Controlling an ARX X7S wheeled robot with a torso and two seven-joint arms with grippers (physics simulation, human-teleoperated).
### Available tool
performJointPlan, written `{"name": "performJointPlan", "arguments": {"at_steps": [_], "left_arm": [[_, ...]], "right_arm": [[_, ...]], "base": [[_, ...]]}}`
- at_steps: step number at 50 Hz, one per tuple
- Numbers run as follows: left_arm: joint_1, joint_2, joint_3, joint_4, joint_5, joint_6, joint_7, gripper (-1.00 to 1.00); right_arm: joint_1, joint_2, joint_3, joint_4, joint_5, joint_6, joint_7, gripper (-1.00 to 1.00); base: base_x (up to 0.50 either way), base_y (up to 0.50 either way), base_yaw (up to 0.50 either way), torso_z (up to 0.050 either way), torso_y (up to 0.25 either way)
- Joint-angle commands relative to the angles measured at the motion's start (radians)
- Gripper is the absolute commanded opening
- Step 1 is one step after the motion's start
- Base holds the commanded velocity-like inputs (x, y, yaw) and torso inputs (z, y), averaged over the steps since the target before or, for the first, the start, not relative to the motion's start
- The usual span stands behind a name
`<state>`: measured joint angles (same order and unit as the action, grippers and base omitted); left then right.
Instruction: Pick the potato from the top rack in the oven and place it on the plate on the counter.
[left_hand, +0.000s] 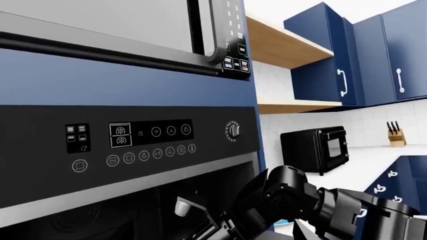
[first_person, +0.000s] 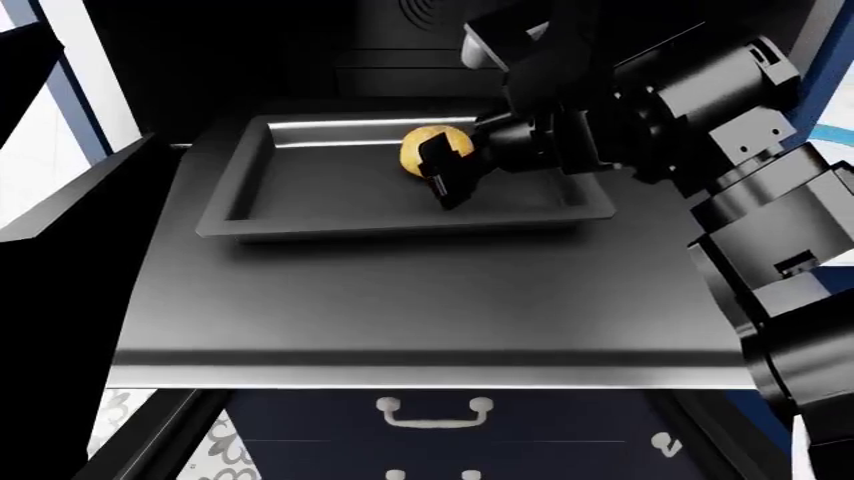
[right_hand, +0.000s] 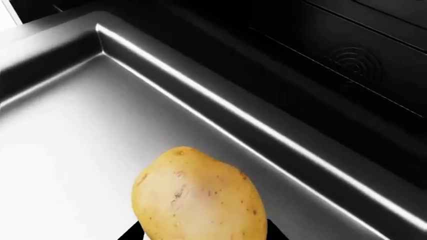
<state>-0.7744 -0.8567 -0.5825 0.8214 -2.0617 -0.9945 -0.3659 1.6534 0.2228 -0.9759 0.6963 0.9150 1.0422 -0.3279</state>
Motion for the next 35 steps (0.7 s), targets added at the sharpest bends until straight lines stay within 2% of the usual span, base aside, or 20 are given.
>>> {"name": "performJointPlan", "arguments": {"at_steps": [1, 14, 20, 35], "left_arm": [[0.002, -0.002, 0.001, 0.0, -0.002, 0.003, -0.001, 1.0], [0.02, 0.01, -0.017, 0.004, 0.012, -0.01, 0.016, 1.0], [0.031, 0.024, -0.028, 0.004, 0.028, -0.02, 0.032, 1.0], [0.0, 0.0, 0.007, 0.009, 0.007, 0.005, 0.005, 1.0]], "right_arm": [[-0.014, 0.001, -0.009, -0.012, 0.009, -0.001, -0.012, -1.0], [-0.024, 0.014, 0.004, -0.045, 0.02, -0.018, -0.007, -1.0], [0.001, 0.045, 0.026, -0.131, 0.052, 0.0, -0.017, -1.0], [0.03, 0.091, 0.057, -0.216, 0.095, 0.017, -0.036, -1.0]], "base": [[0.0, 0.0, 0.0, 0.0, 0.0], [0.0, 0.0, 0.0, 0.0, 0.0], [0.0, 0.0, 0.0, 0.0, 0.0], [0.0, 0.0, 0.0, 0.0, 0.0]]}}
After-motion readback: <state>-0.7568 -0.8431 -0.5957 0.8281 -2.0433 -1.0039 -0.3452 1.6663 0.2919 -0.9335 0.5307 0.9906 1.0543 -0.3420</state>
